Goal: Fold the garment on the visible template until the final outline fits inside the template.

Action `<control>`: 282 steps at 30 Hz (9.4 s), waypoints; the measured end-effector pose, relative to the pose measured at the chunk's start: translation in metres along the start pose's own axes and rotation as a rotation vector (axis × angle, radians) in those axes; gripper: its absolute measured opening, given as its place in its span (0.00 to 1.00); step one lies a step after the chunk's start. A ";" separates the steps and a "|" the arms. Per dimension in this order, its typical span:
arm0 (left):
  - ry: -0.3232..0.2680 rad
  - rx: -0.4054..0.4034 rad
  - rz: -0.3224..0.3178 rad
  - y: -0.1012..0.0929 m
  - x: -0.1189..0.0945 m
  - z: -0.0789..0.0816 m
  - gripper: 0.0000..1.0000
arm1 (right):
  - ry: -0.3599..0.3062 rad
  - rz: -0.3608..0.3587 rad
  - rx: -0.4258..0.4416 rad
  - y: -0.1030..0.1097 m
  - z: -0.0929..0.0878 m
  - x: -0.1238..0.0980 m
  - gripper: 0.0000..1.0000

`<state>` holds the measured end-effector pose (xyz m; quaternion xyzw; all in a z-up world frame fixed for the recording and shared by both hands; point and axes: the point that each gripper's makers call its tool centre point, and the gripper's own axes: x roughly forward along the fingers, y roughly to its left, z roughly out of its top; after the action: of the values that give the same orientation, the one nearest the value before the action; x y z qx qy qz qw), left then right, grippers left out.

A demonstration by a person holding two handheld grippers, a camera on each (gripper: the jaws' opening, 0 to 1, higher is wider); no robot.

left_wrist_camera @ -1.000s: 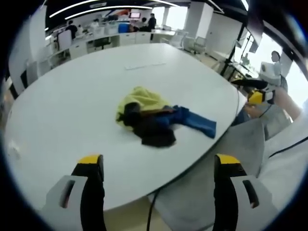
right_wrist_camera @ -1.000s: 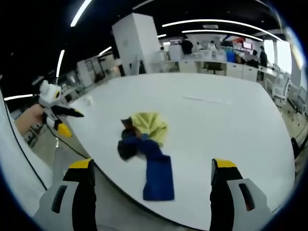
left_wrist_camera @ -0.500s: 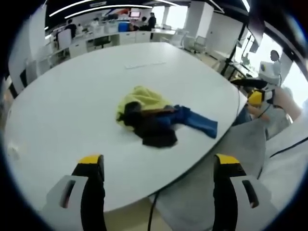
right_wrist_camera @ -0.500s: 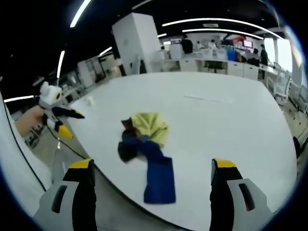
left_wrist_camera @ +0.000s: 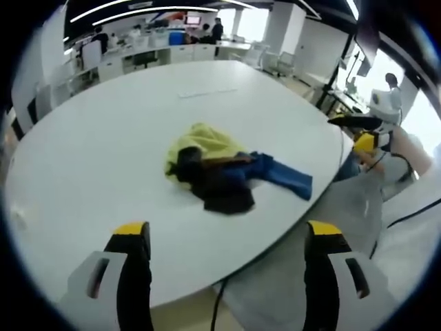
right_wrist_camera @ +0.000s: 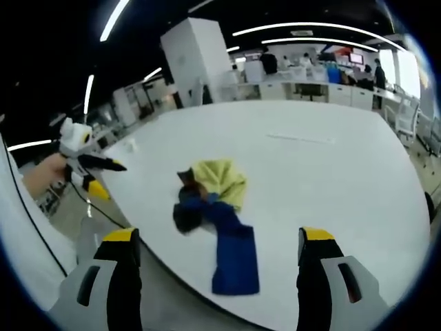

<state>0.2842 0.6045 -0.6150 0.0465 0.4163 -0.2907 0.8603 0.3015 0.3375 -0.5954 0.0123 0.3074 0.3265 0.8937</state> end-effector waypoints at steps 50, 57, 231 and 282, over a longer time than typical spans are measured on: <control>0.032 -0.010 -0.015 0.014 0.023 -0.005 0.79 | 0.038 0.084 -0.048 0.020 -0.008 0.056 0.82; 0.031 0.005 -0.013 0.016 0.027 -0.002 0.76 | 0.047 0.080 -0.078 0.021 -0.012 0.067 0.79; 0.020 0.440 0.043 0.064 0.142 0.052 0.11 | 0.037 0.072 -0.369 0.007 0.011 0.175 0.04; -0.241 0.279 0.081 0.015 0.050 0.113 0.00 | -0.169 -0.057 -0.424 0.027 0.089 0.094 0.03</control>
<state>0.3946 0.5571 -0.5815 0.1470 0.2634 -0.3143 0.9001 0.3917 0.4303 -0.5681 -0.1570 0.1562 0.3563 0.9077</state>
